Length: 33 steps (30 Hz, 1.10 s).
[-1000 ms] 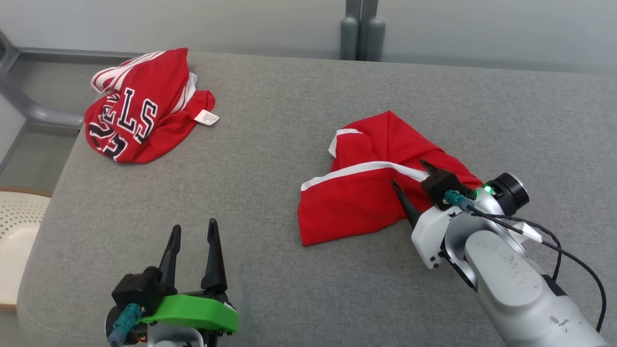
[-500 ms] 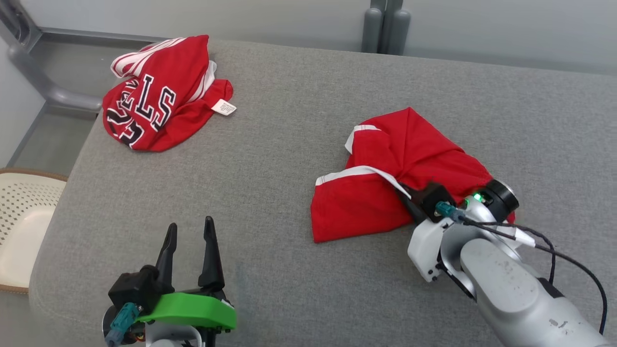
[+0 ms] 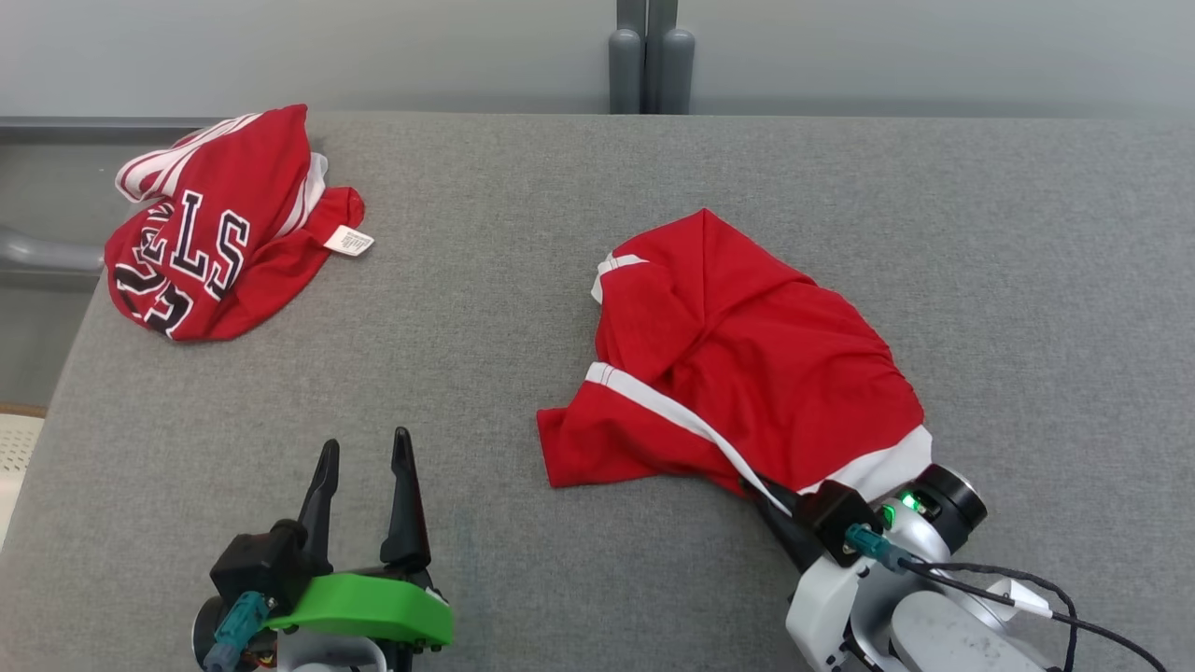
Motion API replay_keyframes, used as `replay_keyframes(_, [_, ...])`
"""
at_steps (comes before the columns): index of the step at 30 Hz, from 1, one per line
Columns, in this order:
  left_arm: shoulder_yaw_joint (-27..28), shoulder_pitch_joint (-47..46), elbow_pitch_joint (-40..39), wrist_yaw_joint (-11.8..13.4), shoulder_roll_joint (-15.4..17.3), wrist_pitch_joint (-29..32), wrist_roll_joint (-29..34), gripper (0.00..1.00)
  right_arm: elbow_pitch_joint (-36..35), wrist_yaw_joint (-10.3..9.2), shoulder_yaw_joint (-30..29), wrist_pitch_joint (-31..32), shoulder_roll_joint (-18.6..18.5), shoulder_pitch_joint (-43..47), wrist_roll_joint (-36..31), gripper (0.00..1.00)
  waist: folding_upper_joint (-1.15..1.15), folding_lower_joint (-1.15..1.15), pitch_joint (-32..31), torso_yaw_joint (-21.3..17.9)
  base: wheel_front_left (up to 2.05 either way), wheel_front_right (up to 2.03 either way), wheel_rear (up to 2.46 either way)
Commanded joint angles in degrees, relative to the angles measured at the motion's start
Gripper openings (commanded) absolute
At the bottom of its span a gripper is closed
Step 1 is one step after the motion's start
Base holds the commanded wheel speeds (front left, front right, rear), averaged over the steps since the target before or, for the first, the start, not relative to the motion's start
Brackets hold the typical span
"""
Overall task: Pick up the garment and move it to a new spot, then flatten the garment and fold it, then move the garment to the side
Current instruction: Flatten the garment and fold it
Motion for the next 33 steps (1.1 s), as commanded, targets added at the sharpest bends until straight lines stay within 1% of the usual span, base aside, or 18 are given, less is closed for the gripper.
replay_keyframes(1, [0.3,0.1,0.2,-0.2,0.1,0.0,0.6,1.00,-0.5,-0.02,-0.4,-0.7,0.5,1.3,-0.5,0.00,0.00,0.00,0.0,-0.7,0.00,0.00,0.00])
replay_keyframes(5, [0.2,0.0,0.5,-0.5,0.1,0.0,0.9,1.00,0.4,-0.02,-0.8,-1.4,2.2,3.2,-2.3,0.00,0.00,0.00,-0.2,-1.2,0.00,0.00,0.00])
replay_keyframes(6, [0.2,0.0,0.6,-0.5,0.1,0.0,1.0,1.00,0.8,-0.01,-0.9,-1.6,2.6,3.5,-2.6,0.03,0.00,0.00,-0.3,-1.3,0.00,0.00,0.00])
replay_keyframes(8, [0.2,0.1,0.8,-0.7,0.1,0.0,1.1,1.00,1.6,-0.02,-1.2,-2.1,3.5,4.2,-3.3,0.20,0.00,0.00,-0.5,-1.5,0.00,0.00,0.00])
replay_keyframes(9, [0.2,0.2,0.8,-0.6,0.1,0.0,1.1,1.00,2.1,-0.01,-1.5,-2.5,4.1,4.5,-3.4,0.38,0.00,0.00,-0.6,-1.6,0.00,0.00,0.00])
replay_keyframes(10, [0.2,0.3,0.9,-0.6,0.1,0.0,1.2,1.00,2.4,-0.02,-1.8,-2.8,4.6,4.7,-3.6,0.62,0.00,0.00,-0.6,-1.6,0.00,0.00,0.00])
replay_keyframes(11, [0.2,0.5,1.0,-0.6,0.1,0.0,1.2,1.00,2.8,-0.01,-2.2,-3.2,5.1,4.9,-3.8,1.00,0.00,0.00,-0.8,-1.7,0.00,0.00,0.00])
replay_keyframes(16, [0.2,1.0,1.3,-0.6,0.1,0.0,1.2,1.00,3.5,-0.01,-3.7,-4.5,6.7,5.8,-4.5,1.00,0.00,0.00,-1.5,-2.5,0.00,0.00,0.00])
replay_keyframes(20, [0.2,1.4,1.2,-0.7,0.1,0.0,1.2,1.00,2.1,-0.01,-5.9,-5.3,7.5,6.9,-4.5,1.00,0.00,0.00,-2.2,-3.3,0.00,0.00,0.00])
replay_keyframes(24, [0.2,1.6,1.1,-0.8,0.1,0.0,1.3,1.00,-1.0,-0.01,-10.0,-5.8,8.3,9.1,-3.6,1.00,0.00,0.00,-3.1,-4.1,0.00,0.00,0.00])
replay_keyframes(33, [0.7,1.7,0.9,-1.0,0.1,0.0,2.3,1.00,-10.7,-0.01,-17.9,-6.0,9.4,14.4,-2.6,1.00,0.00,0.00,-4.9,-6.2,0.00,0.00,0.00])
